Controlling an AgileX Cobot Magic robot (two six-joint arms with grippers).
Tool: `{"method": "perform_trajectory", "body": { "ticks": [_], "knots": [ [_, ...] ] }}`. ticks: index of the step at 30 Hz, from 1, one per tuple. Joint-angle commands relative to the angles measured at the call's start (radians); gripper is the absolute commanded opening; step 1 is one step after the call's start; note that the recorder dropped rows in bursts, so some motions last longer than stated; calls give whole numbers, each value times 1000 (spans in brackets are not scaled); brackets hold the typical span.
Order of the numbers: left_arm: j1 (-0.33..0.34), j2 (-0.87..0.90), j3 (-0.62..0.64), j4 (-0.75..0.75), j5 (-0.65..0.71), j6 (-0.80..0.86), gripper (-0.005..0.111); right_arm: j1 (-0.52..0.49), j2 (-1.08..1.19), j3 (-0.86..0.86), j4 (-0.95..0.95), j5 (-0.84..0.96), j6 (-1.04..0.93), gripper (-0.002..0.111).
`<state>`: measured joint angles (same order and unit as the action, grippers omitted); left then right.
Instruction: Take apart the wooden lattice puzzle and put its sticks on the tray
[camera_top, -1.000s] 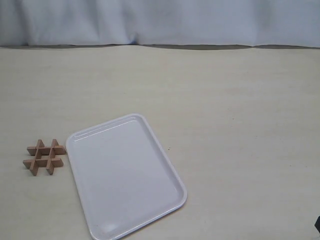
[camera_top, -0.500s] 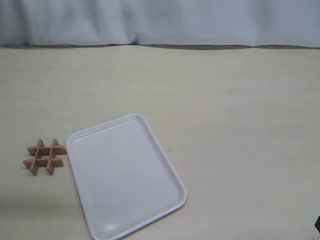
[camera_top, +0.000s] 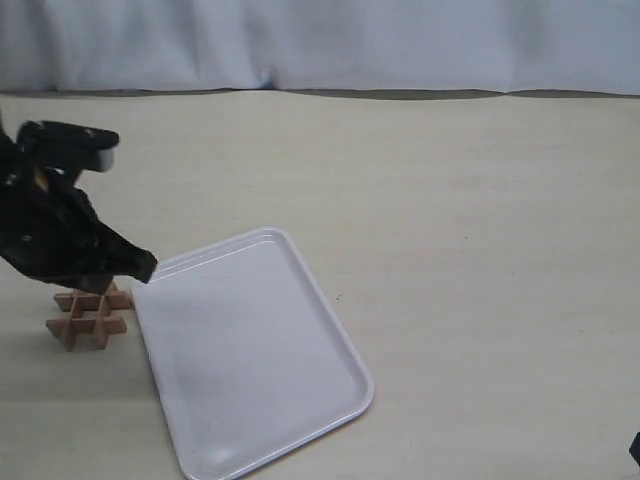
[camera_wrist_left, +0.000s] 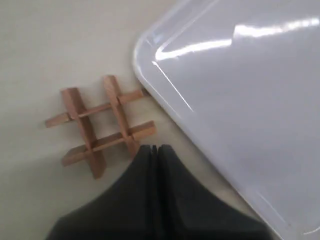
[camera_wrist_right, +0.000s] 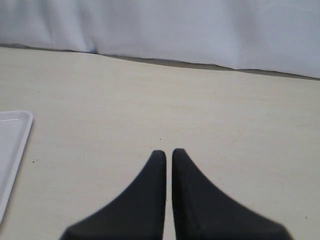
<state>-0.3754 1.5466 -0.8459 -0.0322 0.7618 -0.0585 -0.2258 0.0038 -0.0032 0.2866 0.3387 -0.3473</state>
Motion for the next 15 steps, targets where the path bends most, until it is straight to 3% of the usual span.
{"method": "perform_trajectory", "body": {
  "ticks": [1, 7, 10, 15],
  "knots": [
    [-68, 94, -26, 54, 39, -68, 0, 4, -4, 3, 4, 3, 4, 4],
    [-79, 91, -24, 165, 164, -156, 0, 4, -4, 3, 4, 3, 4, 4],
    [-73, 13, 48, 272, 150, -247, 0, 4, -4, 3, 4, 3, 4, 4],
    [64, -19, 137, 220, 37, -276, 0, 4, -4, 3, 4, 3, 4, 4]
  ]
}}
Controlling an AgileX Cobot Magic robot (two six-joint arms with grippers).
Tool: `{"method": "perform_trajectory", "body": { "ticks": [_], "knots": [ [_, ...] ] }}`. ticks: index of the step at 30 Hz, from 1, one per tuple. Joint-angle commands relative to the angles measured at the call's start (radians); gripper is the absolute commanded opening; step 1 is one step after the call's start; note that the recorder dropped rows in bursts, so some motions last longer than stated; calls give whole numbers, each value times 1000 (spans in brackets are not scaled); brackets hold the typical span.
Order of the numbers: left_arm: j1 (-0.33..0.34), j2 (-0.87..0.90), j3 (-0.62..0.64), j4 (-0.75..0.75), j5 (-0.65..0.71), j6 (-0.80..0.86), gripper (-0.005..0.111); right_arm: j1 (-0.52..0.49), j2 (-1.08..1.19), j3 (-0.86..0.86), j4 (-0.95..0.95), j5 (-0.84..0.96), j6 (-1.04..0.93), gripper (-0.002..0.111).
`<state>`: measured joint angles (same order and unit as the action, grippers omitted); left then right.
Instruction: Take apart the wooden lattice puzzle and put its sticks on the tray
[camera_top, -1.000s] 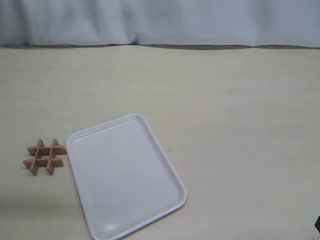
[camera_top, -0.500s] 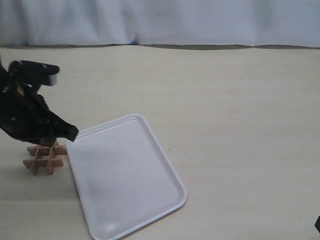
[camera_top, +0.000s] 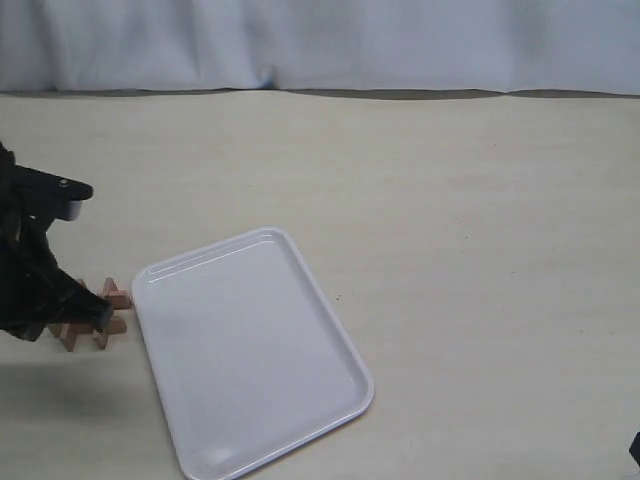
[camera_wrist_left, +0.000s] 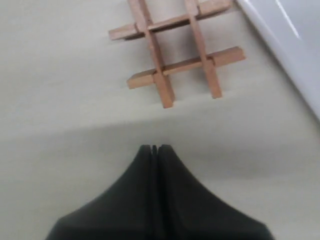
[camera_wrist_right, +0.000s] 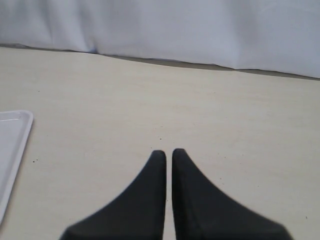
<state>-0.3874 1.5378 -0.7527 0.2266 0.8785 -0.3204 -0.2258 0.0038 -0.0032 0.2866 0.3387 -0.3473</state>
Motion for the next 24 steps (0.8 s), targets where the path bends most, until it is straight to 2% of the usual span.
{"method": "perform_trajectory", "body": {
  "ticks": [1, 4, 8, 10, 14, 16, 18, 21, 24],
  "knots": [
    [87, -10, 50, -64, -112, 6, 0, 4, -4, 3, 4, 3, 4, 4],
    [92, -10, 54, -118, -162, 76, 0, 4, -4, 3, 4, 3, 4, 4],
    [92, -10, 54, -133, -179, 76, 3, 4, -4, 3, 4, 3, 4, 4],
    [92, -10, 54, -134, -179, 78, 11, 4, -4, 3, 4, 3, 4, 4],
    [92, -10, 54, -134, -181, 78, 34, 4, -4, 3, 4, 3, 4, 4],
    [92, -10, 54, -134, -181, 78, 39, 4, -4, 3, 4, 3, 4, 4],
    [92, -10, 61, -134, -190, 78, 39, 4, -4, 3, 4, 3, 4, 4],
    [92, -10, 115, -134, -314, 78, 39, 4, -4, 3, 4, 3, 4, 4],
    [92, -8, 122, -134, -319, 74, 39, 4, -4, 3, 4, 3, 4, 4]
  ]
}}
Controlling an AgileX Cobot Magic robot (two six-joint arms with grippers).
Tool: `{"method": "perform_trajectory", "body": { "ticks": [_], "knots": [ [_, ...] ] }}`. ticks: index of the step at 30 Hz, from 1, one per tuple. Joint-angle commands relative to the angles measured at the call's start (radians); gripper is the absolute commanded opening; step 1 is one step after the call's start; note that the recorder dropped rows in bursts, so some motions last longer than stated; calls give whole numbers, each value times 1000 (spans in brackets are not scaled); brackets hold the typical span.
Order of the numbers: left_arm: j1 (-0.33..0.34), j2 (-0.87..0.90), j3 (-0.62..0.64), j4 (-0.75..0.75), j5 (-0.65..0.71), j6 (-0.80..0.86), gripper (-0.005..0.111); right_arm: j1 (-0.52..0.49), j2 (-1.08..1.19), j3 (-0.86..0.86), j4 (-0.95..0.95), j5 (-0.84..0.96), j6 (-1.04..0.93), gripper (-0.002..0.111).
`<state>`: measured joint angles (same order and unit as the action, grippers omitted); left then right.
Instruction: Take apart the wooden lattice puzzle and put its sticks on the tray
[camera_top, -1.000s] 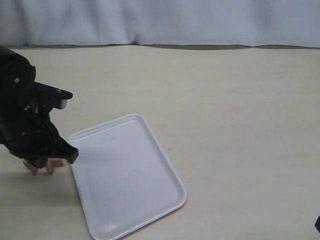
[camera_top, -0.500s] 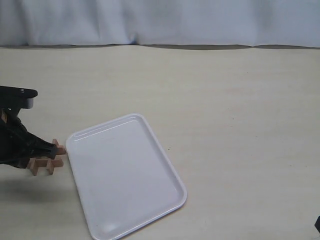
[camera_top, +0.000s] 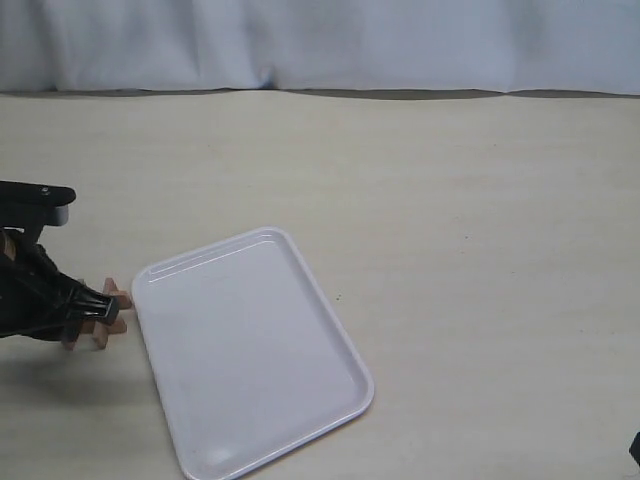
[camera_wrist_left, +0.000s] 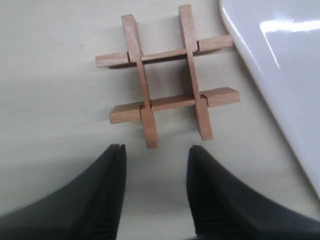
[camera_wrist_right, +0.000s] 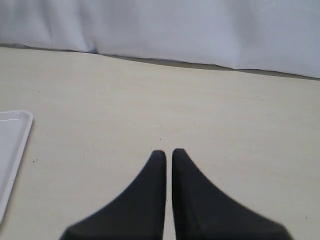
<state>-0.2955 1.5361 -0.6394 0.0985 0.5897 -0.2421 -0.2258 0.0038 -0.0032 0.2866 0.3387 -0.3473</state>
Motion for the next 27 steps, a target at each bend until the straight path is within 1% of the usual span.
{"method": "perform_trajectory", "body": {
  "ticks": [1, 6, 11, 24, 27],
  "knots": [
    [0, -3, 11, -6, -24, -6, 39, 4, -4, 3, 4, 3, 4, 4],
    [0, 62, 28, -2, -63, -22, 39, 4, -4, 3, 4, 3, 4, 4],
    [0, 73, 28, 24, -84, -53, 39, 4, -4, 3, 4, 3, 4, 4],
    [0, 102, 28, 21, -128, -70, 39, 4, -4, 3, 4, 3, 4, 4],
    [0, 102, 28, 21, -128, -70, 32, 4, -4, 3, 4, 3, 4, 4]
  ]
}}
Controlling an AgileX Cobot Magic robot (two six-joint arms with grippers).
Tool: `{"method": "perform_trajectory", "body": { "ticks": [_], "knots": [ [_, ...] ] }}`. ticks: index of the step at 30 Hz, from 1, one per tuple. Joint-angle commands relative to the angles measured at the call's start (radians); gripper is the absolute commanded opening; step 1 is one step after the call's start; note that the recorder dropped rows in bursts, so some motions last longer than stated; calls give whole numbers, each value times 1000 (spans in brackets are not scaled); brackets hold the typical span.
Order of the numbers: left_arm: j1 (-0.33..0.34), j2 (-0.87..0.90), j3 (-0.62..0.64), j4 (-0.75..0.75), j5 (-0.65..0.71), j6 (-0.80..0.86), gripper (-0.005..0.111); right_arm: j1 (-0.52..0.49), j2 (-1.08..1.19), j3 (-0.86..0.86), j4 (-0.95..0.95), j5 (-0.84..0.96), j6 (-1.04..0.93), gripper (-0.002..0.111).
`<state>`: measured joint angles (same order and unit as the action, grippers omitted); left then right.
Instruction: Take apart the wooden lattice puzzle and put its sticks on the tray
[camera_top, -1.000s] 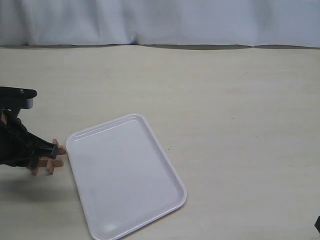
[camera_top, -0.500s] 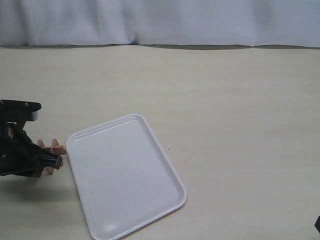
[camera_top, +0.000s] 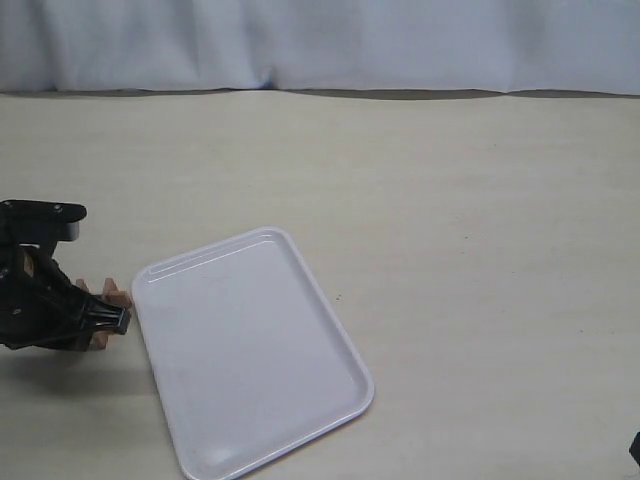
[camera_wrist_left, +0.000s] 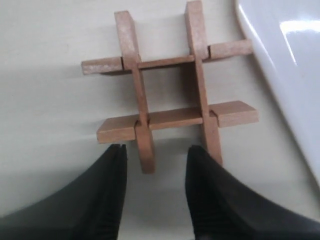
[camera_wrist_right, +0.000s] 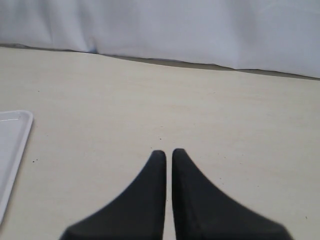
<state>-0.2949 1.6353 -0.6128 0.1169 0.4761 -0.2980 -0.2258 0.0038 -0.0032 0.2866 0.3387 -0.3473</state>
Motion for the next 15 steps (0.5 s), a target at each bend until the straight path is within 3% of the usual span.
{"method": "perform_trajectory", "body": {
  "ticks": [1, 4, 15],
  "knots": [
    [0, 3, 1, 3, -11, -14, 29, 4, -4, 3, 4, 3, 4, 4],
    [0, 3, 1, 5, -4, -14, 24, 4, -4, 3, 4, 3, 4, 4],
    [0, 3, 1, 7, -2, -17, 23, 4, -4, 3, 4, 3, 4, 4]
  ]
}}
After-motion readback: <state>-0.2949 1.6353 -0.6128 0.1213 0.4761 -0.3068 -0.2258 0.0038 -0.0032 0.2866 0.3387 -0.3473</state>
